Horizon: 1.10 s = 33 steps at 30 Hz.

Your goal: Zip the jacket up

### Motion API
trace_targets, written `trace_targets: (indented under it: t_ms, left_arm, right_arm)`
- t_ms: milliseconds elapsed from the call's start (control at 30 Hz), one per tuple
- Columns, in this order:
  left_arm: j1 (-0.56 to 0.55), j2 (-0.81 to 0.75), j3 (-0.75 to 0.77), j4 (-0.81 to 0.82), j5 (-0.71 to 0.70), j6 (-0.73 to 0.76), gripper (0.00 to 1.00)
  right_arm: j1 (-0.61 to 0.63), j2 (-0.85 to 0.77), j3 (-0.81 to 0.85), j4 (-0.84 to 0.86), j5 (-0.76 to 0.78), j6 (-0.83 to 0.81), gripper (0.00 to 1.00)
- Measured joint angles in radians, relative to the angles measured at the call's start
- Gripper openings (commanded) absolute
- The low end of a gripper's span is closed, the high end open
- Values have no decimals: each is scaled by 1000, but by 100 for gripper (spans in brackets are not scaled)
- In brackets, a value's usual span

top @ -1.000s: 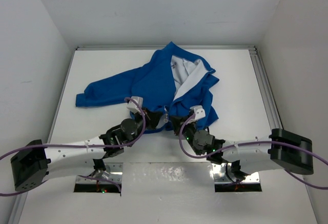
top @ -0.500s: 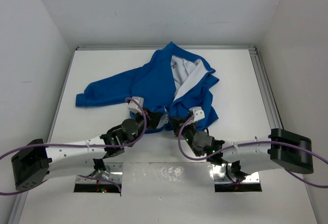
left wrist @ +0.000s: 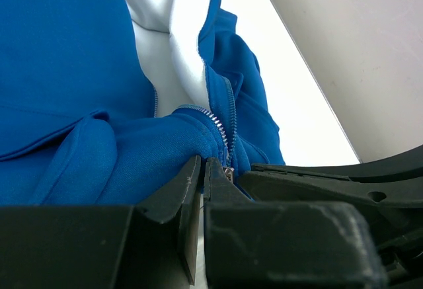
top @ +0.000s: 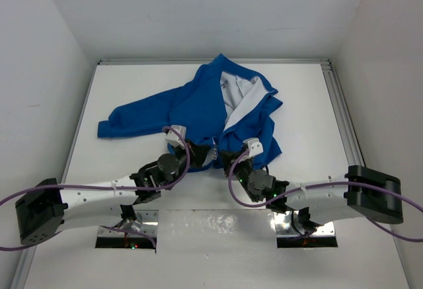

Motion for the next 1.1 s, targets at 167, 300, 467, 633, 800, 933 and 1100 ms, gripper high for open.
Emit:
trace_targets:
  t_ms: [167,300,467,633,800,933,1100]
  left_arm:
    - [-6,3,0,2,-7,0,0]
    - [-12,8,0,3,-16,0,0]
    - [-13,15,0,3,-23,0,0]
    - [-18,15,0,3,-26,0,0]
    - [-22,16,0,3,-26,0,0]
    - [-28,16,0,4,-28,0,0]
    - [-33,24,0,11,-35,0,0]
  right_arm:
    - [0,1,0,1,0,-3,0]
    - [0,1,0,5,0,-3,0]
    - [1,1,0,7,1,-4,0]
    - [6,2,0,7,6,-8,0]
    - [6,2,2,7,11,-14,0]
    - [6,2,8,8,18,-21,0]
    - [6,2,13,6,24,-26,0]
